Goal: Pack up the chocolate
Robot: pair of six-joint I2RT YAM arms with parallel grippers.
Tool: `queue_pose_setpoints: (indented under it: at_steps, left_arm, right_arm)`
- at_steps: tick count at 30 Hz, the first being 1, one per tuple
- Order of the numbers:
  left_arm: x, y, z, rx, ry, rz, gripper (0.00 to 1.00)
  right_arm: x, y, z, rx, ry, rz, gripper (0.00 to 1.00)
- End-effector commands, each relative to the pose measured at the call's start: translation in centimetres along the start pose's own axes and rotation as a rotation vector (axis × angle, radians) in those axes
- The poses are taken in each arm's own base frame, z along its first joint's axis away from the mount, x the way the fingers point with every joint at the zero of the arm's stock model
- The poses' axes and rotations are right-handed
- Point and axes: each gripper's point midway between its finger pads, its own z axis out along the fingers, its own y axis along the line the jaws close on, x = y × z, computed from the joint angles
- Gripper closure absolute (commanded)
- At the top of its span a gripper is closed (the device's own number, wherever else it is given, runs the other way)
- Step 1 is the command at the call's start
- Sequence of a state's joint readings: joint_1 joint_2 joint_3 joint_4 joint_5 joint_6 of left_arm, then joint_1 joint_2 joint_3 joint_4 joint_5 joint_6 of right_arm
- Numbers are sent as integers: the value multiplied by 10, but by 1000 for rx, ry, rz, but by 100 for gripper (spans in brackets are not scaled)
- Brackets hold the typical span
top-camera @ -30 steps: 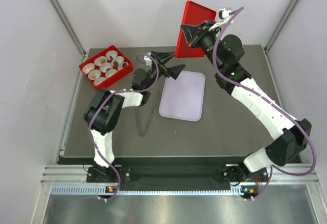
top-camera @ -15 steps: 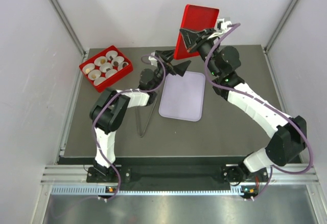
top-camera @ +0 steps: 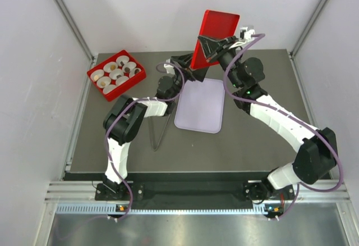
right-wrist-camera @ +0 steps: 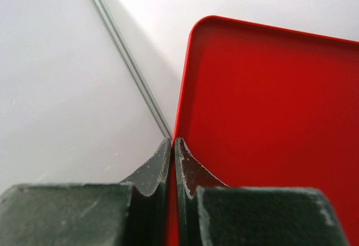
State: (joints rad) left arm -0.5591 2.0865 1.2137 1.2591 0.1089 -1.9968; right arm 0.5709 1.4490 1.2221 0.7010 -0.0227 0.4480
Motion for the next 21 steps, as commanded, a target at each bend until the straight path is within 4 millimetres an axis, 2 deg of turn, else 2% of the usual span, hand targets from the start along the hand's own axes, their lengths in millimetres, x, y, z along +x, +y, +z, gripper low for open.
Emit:
queue_pose_setpoints:
  at_steps: [1,3,6,9,12,14,15,17,18,19,21]
  left_arm:
    - [30,-103,-13,256,189,-536,1]
    - [36,-107,-11,264,200,-546,1]
    - [39,-103,-15,252,187,-565,1]
    - [36,-87,-23,199,162,-533,1]
    - [23,-70,-33,171,155,-477,1]
    - [20,-69,-40,184,169,-420,1]
    - [16,-73,-41,181,175,-387,1]
    - [14,-65,-42,121,185,-284,1]
    - [16,-69,-42,114,199,-238,1]
    - [18,-58,-42,65,211,-148,1]
    - [20,-57,-42,44,219,-39,2]
  right_arm:
    - [-64,35,-6,-119,-174,5,100]
    - [-60,32,-7,-116,-175,15,100]
    - [-57,31,-5,-124,-183,13,100]
    - [-59,32,-4,-152,-195,1,100]
    - [-64,27,-4,-146,-170,7,100]
    - [-65,21,-7,-129,-154,6,100]
    - [-74,20,-10,-121,-161,-3,100]
    - [-76,11,-13,-90,-154,-13,100]
    - [-81,8,-16,-70,-167,-17,100]
    - [-85,5,-17,-53,-174,-16,100]
    - [-89,-7,-18,16,-181,-8,100]
